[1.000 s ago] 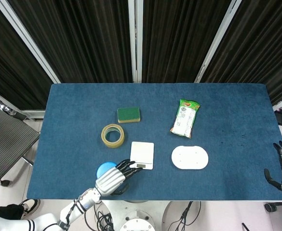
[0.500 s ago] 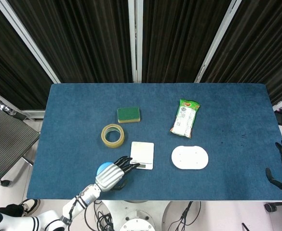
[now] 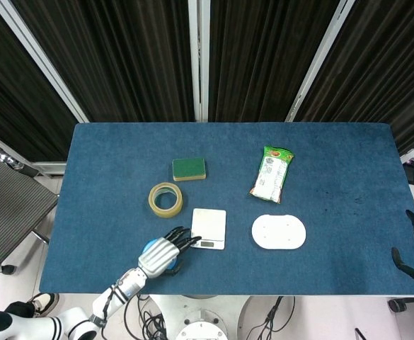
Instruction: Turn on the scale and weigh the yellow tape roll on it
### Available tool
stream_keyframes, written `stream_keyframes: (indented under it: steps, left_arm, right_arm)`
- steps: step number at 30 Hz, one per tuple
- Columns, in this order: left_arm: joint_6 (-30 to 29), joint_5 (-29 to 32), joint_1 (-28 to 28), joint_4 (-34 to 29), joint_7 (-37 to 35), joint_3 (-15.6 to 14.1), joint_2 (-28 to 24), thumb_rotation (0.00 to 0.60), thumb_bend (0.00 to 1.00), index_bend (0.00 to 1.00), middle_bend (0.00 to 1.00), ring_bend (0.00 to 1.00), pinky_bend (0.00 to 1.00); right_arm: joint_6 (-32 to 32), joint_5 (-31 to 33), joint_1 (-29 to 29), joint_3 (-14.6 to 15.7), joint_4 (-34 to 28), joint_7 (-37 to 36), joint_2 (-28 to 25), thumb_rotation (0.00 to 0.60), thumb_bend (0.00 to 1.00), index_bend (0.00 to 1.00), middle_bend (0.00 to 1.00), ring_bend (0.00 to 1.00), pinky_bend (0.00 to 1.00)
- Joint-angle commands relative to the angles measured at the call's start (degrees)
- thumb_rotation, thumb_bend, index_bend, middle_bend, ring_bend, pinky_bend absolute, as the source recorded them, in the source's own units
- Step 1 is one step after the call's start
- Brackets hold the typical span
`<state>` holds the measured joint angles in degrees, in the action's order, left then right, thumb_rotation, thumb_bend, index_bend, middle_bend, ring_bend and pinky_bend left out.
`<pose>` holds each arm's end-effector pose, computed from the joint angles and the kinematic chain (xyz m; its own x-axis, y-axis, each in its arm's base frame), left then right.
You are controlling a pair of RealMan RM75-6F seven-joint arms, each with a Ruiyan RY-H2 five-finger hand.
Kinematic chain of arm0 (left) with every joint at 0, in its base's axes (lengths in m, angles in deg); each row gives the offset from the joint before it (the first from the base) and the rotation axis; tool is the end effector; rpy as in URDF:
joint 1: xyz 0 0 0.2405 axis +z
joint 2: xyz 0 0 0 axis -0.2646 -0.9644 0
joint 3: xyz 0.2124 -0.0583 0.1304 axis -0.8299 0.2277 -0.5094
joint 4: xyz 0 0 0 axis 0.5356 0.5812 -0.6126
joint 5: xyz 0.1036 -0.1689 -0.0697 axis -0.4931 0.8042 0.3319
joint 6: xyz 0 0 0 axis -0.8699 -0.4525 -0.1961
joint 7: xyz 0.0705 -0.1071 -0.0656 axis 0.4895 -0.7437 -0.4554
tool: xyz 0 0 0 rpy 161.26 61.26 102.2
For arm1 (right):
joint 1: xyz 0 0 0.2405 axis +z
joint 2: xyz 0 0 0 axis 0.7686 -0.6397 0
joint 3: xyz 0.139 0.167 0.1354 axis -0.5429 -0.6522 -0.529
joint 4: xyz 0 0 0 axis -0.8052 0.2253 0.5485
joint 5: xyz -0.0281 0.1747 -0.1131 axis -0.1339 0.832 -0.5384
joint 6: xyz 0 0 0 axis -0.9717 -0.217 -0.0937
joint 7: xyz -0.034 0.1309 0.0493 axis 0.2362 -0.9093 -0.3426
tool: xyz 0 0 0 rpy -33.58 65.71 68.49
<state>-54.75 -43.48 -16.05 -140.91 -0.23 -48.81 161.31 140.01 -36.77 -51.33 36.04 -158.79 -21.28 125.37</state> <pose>-0.1521 0.2227 -0.0959 0.2969 0.4191 0.8580 0.8021 -0.5970 0.0141 -0.3670 -0.1511 0.1765 0.3425 0.0433 0.9385 -0.9332 0.1314 0.3345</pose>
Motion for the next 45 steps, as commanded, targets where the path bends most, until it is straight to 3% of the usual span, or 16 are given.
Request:
stream_keyframes:
  steps: [1, 33, 41, 45]
  left_arm:
    - [-0.1, 0.1, 0.0, 0.2, -0.2, -0.2, 0.1, 0.6, 0.58, 0.04, 0.2, 0.0, 0.0]
    - [1.5, 2.5, -0.9, 0.4, -1.2, -0.7, 0.6, 0.6, 0.58, 0.04, 0.22, 0.0, 0.0]
    - [-5.2, -0.1, -1.3, -5.0, -4.6, 2.4, -3.2, 0.6, 0.57, 0.04, 0.16, 0.0, 0.0]
    - [-5.1, 1.2, -2.6, -6.2, -4.6, 5.3, -5.1, 0.6, 0.55, 0.04, 0.15, 0.0, 0.0]
  right_arm:
    - [0.0, 0.0, 0.1, 0.0, -0.1, 0.1, 0.0, 0.6, 0.31, 0.0, 0.0, 0.0, 0.0]
    - [-0.3, 0.0, 0.0, 0.1, 0.4, 0.4, 0.4, 0.6, 0.31, 0.0, 0.0, 0.0, 0.0]
    - [-0.2, 0.1, -0.1, 0.0, 0.5, 0.1, 0.3, 0.6, 0.31, 0.0, 0.0, 0.0, 0.0]
    - [-0.3, -0.1, 0.0, 0.0, 0.6, 0.1, 0.5, 0.6, 0.31, 0.0, 0.0, 0.0, 0.0]
